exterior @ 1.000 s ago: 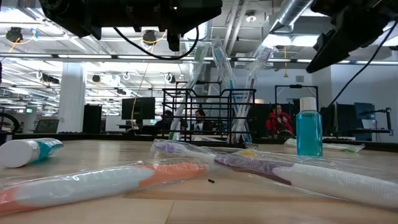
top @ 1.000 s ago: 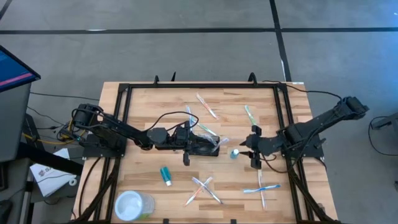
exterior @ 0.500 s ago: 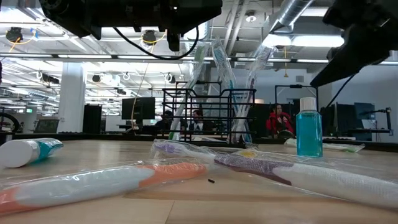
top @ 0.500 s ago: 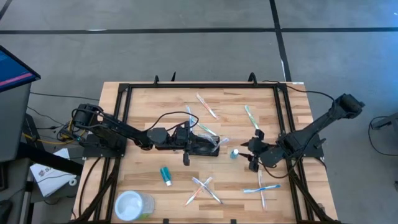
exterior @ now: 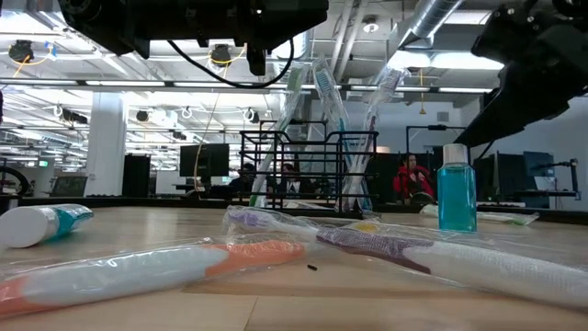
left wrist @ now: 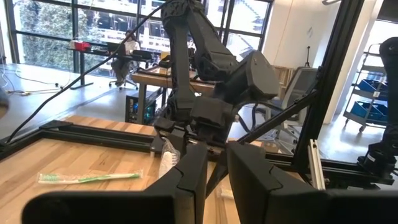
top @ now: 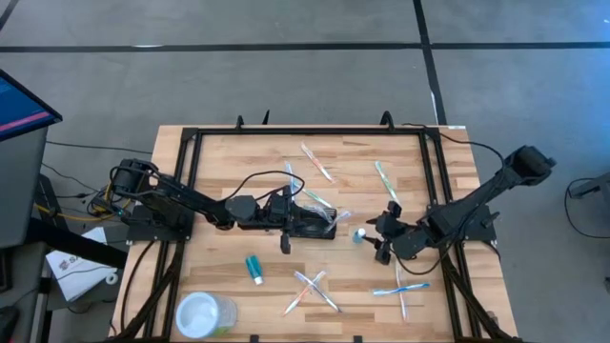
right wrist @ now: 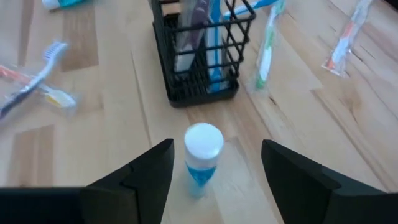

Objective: Pick & Place toothbrushing station
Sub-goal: Put the right mouthwash into the wire organizer

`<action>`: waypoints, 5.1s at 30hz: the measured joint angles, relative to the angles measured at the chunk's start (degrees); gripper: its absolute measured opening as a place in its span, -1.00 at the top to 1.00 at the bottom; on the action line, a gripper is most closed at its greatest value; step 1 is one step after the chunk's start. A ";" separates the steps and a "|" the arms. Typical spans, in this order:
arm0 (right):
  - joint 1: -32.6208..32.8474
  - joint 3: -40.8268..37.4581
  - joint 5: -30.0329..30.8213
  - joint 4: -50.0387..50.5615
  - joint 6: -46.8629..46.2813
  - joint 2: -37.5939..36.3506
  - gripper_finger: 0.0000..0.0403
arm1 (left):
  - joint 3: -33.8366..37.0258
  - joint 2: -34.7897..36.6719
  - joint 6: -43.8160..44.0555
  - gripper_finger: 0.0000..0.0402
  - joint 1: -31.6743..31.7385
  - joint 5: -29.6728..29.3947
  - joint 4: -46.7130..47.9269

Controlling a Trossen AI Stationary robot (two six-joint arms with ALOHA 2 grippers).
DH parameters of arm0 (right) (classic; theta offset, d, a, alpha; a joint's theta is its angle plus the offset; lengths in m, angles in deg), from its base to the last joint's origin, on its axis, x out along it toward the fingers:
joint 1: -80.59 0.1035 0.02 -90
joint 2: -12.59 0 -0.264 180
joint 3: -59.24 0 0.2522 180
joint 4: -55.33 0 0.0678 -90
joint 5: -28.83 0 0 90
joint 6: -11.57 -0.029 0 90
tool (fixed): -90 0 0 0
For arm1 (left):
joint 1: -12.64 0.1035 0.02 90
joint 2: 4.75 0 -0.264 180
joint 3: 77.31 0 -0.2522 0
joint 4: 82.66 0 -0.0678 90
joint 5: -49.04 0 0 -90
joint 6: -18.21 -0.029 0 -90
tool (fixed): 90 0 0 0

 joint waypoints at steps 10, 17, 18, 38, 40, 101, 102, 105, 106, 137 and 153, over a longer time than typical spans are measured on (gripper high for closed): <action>-0.07 0.02 1.21 -2.89 0.13 4.91 -0.16 | 0.00 0.00 -0.02 0.71 0.00 -0.04 0.03; -0.58 0.02 1.21 -4.69 0.63 6.14 0.03 | 0.00 0.00 0.00 0.71 0.00 -0.26 0.03; -0.77 0.02 1.22 -4.91 1.06 6.14 0.10 | 0.00 0.00 0.00 0.71 0.00 -0.24 0.04; -2.60 1.41 -5.61 -7.93 5.03 3.33 0.58 | 0.00 0.00 0.03 0.71 0.00 -0.06 0.09; -2.60 2.13 -5.61 -8.01 5.35 2.10 0.58 | 0.00 0.00 0.02 0.71 0.00 0.02 0.11; -22.84 25.11 -27.47 -16.95 25.73 20.32 0.58 | 13.46 18.35 2.13 0.92 -4.20 -2.88 6.69; -23.07 25.11 -27.45 -16.74 25.72 20.30 0.58 | 13.55 18.40 2.14 0.92 -4.20 -2.90 6.71; -23.37 25.11 -27.47 -16.71 25.71 20.24 0.58 | 13.64 18.34 2.14 0.92 -4.20 -2.93 6.90; -23.37 25.11 -27.46 -16.75 25.70 20.21 0.58 | 13.64 18.36 2.12 0.92 -4.20 -2.93 6.78; -24.33 25.21 -27.45 -18.18 24.87 27.24 0.58 | 13.64 18.34 1.92 0.92 -4.17 -2.94 6.90; -24.16 25.11 -27.45 -19.02 24.41 28.27 0.58 | 13.64 18.34 1.92 0.92 -4.17 -2.95 6.91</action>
